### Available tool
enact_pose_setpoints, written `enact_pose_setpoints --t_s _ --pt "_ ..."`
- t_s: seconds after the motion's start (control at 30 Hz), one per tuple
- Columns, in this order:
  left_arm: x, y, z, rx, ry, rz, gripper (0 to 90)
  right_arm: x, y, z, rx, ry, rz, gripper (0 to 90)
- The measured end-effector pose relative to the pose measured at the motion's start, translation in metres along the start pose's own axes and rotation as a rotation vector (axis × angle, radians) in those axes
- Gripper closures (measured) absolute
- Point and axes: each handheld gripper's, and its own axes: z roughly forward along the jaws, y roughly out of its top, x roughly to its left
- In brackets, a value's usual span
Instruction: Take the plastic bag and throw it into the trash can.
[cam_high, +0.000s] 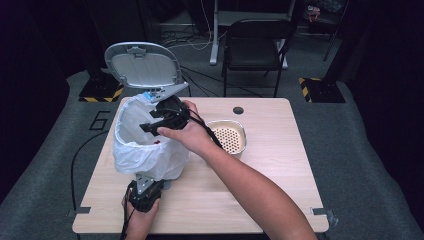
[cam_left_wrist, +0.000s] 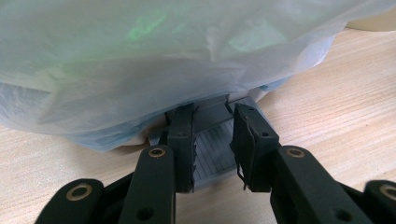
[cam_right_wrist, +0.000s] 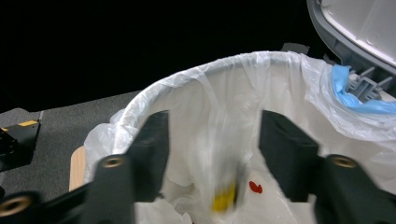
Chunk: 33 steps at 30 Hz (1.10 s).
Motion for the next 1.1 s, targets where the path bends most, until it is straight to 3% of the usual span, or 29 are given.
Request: enact_pose_setpoints --t_s 0.43,0.5,0.57,0.63,0.8,0.93,1.03,1.1 --pt "0.000 0.000 0.000 0.003 -0.001 0.003 69.2 0.003 0.001 -0.015 0.004 -0.032 -0.013 39.1" --pt "0.000 -0.001 0.001 -0.015 0.012 -0.001 69.2 0.002 0.001 -0.023 -0.008 -0.029 -0.015 40.6" --pt "0.001 0.001 -0.001 0.014 0.003 0.008 69.2 0.001 0.001 -0.032 -0.016 -0.037 -0.017 41.6" --pt "0.000 0.000 0.001 -0.008 0.004 -0.002 69.2 -0.001 0.000 -0.040 -0.016 -0.051 -0.019 42.3" --pt "0.001 0.000 -0.001 0.011 -0.004 0.011 69.2 -0.006 -0.006 -0.059 -0.026 -0.085 -0.021 43.0" --pt "0.000 0.000 0.000 -0.001 -0.002 -0.002 69.2 -0.011 -0.013 -0.078 -0.054 -0.130 -0.025 41.7" --pt "0.000 0.000 0.000 0.000 -0.002 0.001 69.2 -0.015 -0.020 -0.088 -0.056 -0.134 -0.027 41.5" --pt "-0.001 -0.001 0.001 -0.009 -0.010 -0.027 69.2 -0.017 -0.025 -0.095 -0.054 -0.136 -0.014 41.5"
